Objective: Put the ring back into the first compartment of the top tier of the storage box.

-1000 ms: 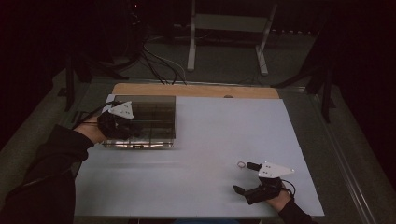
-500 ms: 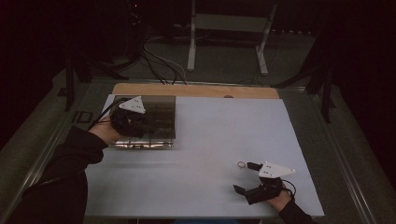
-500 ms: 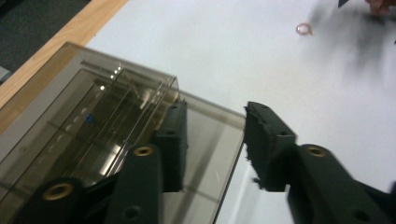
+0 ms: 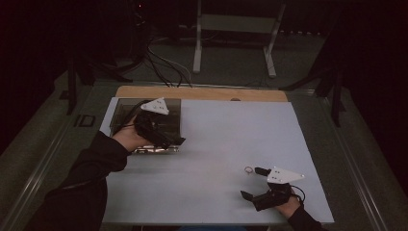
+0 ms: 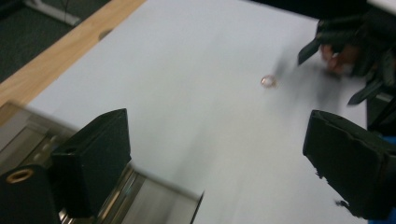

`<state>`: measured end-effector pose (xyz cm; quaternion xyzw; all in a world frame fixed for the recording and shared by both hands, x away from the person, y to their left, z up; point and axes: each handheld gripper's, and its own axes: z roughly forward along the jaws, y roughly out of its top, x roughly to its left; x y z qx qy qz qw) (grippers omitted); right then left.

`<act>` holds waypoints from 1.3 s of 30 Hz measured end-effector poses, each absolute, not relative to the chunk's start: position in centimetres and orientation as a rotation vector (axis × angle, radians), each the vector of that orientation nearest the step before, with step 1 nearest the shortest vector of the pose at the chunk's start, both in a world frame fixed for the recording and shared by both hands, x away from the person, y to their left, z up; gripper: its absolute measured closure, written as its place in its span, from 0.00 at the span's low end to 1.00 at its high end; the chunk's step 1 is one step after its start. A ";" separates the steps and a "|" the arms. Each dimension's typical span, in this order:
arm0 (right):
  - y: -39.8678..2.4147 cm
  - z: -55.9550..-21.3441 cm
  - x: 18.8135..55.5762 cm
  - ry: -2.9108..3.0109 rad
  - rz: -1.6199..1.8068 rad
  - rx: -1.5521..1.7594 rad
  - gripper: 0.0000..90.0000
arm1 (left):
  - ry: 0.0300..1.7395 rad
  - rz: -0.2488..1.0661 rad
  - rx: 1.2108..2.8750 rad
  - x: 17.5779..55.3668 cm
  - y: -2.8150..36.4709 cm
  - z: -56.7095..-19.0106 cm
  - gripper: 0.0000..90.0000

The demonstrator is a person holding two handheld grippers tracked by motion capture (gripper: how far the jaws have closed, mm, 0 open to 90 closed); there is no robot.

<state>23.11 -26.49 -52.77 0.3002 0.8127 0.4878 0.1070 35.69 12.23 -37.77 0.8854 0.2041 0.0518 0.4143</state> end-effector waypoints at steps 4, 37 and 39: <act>-26.5 -52.7 23.1 2.391 1.437 0.875 0.00 | 0.523 0.147 2.211 35.5 10.8 -37.5 0.09; -26.8 -52.5 23.0 2.373 1.451 0.880 0.00 | 0.458 0.148 2.136 35.0 3.3 -39.6 0.05; -26.8 -52.5 23.0 2.370 1.455 0.881 0.00 | 0.439 0.147 2.140 35.0 2.9 -39.9 0.05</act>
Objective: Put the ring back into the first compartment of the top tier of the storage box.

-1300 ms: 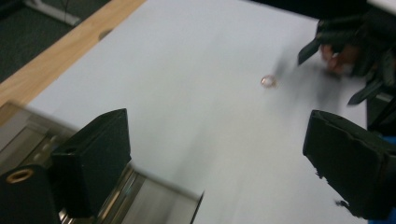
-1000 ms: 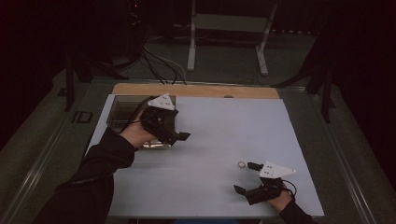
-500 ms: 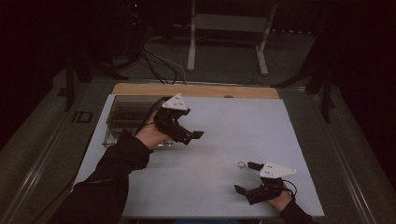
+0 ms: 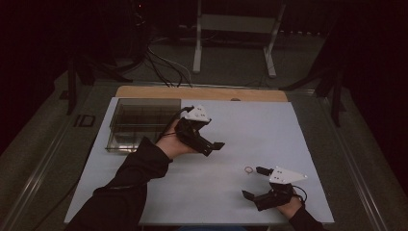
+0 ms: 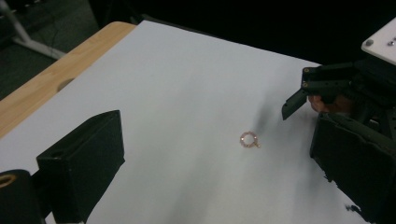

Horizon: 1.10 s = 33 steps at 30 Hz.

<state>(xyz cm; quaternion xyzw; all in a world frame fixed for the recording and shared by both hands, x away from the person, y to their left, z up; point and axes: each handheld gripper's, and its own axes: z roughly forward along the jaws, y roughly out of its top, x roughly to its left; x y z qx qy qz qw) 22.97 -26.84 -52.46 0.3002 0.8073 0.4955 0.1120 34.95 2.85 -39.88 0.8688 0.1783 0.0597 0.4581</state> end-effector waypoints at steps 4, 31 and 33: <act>-26.9 -52.4 22.9 2.368 1.458 0.878 0.00 | 0.444 0.134 2.124 34.9 1.9 -40.6 0.05; -26.9 -52.0 22.5 2.336 1.488 0.848 0.00 | 0.405 0.069 2.202 34.5 -2.7 -47.7 0.05; -26.9 -52.0 22.5 2.335 1.491 0.850 0.00 | 0.403 0.070 2.213 34.5 -3.0 -48.1 0.05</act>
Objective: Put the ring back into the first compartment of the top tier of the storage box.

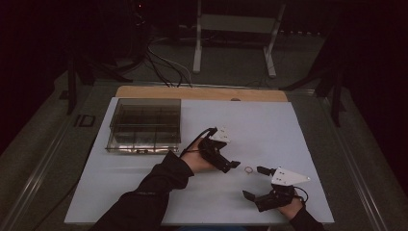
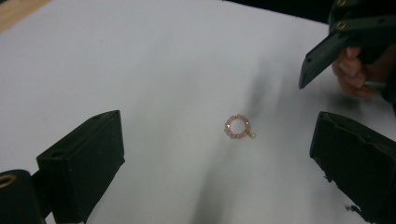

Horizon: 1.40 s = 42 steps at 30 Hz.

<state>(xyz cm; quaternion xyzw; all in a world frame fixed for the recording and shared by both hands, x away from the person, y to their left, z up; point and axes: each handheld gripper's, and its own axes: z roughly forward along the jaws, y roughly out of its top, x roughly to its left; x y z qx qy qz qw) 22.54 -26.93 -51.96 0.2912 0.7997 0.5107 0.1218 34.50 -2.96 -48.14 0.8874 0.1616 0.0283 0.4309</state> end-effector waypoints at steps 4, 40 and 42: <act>-27.0 -51.9 22.5 2.332 1.493 0.848 0.00 | 0.415 0.059 2.224 34.6 -3.4 -49.0 0.05; -26.8 -51.9 22.5 2.335 1.492 0.839 0.00 | 0.420 0.013 2.246 33.6 -8.3 -53.3 0.60; -26.8 -51.8 22.5 2.334 1.491 0.840 0.00 | 0.412 0.014 2.262 33.6 -8.5 -53.5 0.63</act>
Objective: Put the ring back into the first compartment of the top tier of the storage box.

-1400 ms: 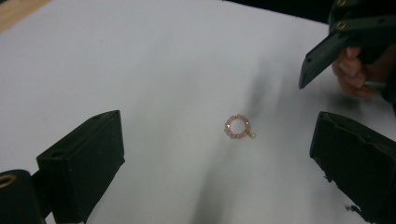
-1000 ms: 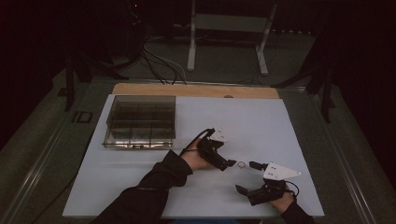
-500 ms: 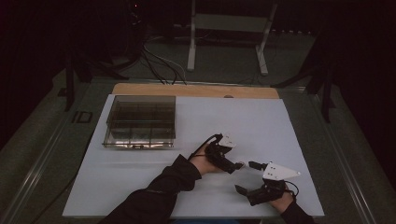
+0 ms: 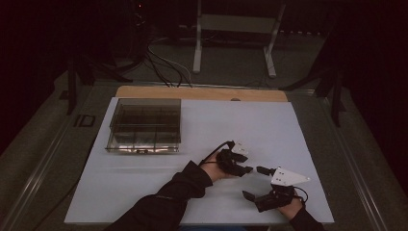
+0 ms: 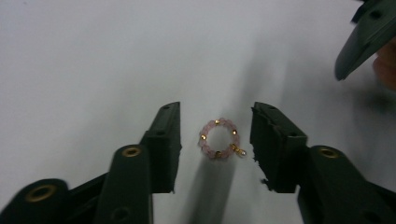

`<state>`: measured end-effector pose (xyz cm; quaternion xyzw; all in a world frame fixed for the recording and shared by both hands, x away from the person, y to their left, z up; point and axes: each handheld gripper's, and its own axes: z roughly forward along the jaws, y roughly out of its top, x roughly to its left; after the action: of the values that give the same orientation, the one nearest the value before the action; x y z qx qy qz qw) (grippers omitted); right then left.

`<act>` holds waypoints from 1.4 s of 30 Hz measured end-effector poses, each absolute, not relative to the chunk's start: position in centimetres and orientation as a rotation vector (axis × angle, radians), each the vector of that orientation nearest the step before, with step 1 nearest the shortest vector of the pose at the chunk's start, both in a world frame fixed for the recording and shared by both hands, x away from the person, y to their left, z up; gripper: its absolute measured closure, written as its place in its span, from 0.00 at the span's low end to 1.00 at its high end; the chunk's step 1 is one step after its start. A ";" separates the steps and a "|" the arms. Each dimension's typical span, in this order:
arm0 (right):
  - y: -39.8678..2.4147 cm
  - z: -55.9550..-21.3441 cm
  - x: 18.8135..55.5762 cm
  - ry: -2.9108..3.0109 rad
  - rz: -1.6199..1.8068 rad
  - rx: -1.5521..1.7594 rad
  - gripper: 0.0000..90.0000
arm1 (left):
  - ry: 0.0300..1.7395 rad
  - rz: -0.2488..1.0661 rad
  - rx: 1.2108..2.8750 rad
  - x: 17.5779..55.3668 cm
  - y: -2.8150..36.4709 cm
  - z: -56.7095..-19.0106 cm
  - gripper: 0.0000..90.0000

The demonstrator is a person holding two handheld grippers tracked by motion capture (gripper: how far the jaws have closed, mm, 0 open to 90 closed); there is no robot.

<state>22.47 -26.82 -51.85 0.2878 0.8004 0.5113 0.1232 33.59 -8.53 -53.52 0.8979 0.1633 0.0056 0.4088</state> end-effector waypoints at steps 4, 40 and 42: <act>-26.8 -51.9 22.5 2.336 1.489 0.837 0.00 | 0.418 0.023 2.286 33.6 -8.8 -54.1 0.68; -26.9 -51.9 22.5 2.339 1.484 0.845 0.00 | 0.443 0.090 2.319 33.6 -9.6 -54.0 1.00; -26.9 -51.9 22.5 2.340 1.483 0.843 0.00 | 0.461 0.081 2.313 33.7 -9.5 -53.8 1.00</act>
<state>22.49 -26.92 -51.92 0.2889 0.8020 0.5082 0.1225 33.72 -9.50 -53.83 0.9063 0.1805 0.0319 0.3809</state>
